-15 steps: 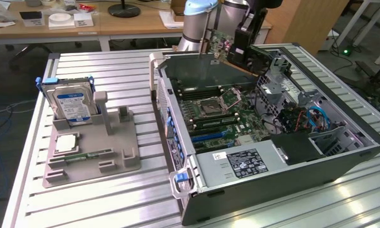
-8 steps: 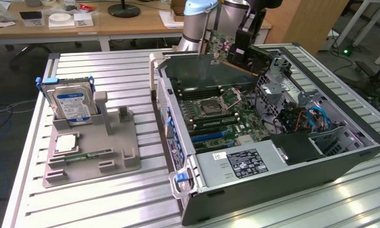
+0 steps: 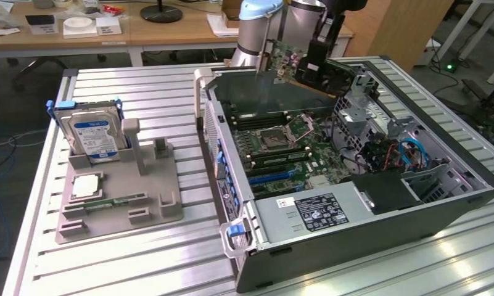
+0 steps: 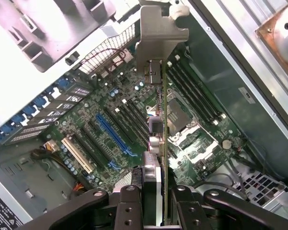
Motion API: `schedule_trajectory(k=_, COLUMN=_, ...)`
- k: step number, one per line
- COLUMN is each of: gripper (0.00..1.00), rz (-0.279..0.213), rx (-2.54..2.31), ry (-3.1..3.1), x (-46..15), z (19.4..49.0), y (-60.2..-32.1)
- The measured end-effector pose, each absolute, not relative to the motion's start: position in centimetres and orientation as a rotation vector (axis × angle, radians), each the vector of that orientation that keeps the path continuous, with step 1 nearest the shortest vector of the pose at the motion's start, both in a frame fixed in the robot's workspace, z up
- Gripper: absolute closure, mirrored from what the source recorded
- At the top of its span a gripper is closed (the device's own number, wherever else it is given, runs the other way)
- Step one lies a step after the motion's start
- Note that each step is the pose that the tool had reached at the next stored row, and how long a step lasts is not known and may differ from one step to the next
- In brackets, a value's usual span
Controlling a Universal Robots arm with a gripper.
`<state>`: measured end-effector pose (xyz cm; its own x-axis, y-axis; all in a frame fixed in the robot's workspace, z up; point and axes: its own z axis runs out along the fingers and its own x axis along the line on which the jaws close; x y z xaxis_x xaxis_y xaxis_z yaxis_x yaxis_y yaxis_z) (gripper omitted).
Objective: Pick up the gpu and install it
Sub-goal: 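Insert the gpu into the slot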
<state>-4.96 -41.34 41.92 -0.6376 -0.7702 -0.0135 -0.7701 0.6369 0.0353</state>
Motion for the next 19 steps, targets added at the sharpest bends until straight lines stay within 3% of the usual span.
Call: schedule_trajectory(k=19, gripper=0.72, rz=-0.059, rx=1.554, ry=-2.723, x=-4.96, z=41.92, y=-41.34)
